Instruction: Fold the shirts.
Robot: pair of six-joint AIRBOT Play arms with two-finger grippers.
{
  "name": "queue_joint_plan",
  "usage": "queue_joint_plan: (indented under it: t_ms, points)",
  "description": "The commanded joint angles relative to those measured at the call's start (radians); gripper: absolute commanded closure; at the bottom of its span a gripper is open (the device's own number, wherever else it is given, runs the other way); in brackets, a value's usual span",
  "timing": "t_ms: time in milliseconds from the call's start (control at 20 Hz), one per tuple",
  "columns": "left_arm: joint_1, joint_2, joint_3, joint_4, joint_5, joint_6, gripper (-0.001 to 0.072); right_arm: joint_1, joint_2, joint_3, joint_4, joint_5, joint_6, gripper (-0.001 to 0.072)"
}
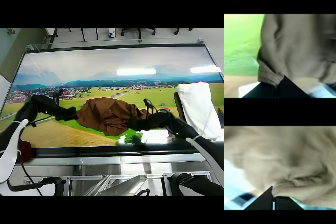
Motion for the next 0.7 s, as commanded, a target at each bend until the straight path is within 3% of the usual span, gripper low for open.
queue_joint_plan:
  t_ms: [0,200,400,500,650]
  points:
    - [-0.002,0.204,0.188,-0.013,0.079,-0.015,0.0687,-0.079,0.232,0.209,0.01,-0.092,-0.039,0.069]
    - [0.003,0.463,0.615,-0.021,0.003,-0.108,0.0688,-0.267,0.509,0.658,-0.034,-0.1,-0.079,0.069]
    - [0.003,0.596,0.976,0.027,-0.065,-0.159,0.0688,-0.385,0.579,1.029,-0.132,-0.157,-0.078,0.069]
    - [0.003,0.647,1.018,0.089,-0.079,-0.182,0.0687,-0.389,0.576,1.1,-0.13,-0.184,-0.078,0.069]
    - [0.003,0.722,0.91,0.111,-0.191,-0.188,0.0688,-0.389,0.561,1.104,-0.121,-0.185,-0.078,0.069]
